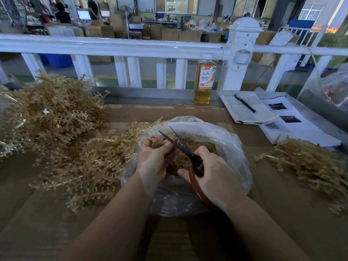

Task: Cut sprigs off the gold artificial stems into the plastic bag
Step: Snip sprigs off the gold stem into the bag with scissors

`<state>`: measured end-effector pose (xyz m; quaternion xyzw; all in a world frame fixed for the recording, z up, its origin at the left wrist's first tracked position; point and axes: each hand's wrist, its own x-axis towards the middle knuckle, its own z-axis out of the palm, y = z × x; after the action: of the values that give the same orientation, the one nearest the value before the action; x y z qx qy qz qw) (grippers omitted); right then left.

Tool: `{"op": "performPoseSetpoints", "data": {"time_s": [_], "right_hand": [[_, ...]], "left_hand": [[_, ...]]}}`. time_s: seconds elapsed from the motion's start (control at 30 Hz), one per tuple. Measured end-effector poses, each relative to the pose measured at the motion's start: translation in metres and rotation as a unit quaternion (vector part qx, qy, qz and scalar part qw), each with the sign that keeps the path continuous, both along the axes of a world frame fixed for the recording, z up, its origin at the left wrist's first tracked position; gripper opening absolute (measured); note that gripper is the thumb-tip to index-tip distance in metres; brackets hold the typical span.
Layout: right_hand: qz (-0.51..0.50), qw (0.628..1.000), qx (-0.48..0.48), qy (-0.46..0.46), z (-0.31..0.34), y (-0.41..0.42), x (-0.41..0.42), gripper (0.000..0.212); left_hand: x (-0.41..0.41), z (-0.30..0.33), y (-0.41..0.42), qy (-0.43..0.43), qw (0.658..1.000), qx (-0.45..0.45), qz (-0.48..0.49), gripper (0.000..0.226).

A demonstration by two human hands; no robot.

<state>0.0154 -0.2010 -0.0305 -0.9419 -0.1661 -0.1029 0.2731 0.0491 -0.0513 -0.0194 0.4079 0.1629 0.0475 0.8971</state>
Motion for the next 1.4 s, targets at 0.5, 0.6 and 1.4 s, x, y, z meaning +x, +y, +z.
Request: {"op": "performPoseSetpoints", "data": {"time_s": [0.5,0.6,1.4], "right_hand": [[0.0,1.0,-0.021,-0.019,-0.005,0.002,0.006,0.043],[-0.002,0.999,-0.027,-0.023,-0.007,0.003,0.007,0.043],[-0.007,0.998,-0.067,-0.022,0.001,0.005,0.004,0.037]], "left_hand": [[0.004,-0.006,0.0,0.0,1.0,0.013,0.009,0.03],[0.004,-0.006,0.001,0.008,1.0,0.009,0.0,0.03],[0.012,-0.015,0.007,0.008,0.999,-0.012,-0.052,0.028]]}}
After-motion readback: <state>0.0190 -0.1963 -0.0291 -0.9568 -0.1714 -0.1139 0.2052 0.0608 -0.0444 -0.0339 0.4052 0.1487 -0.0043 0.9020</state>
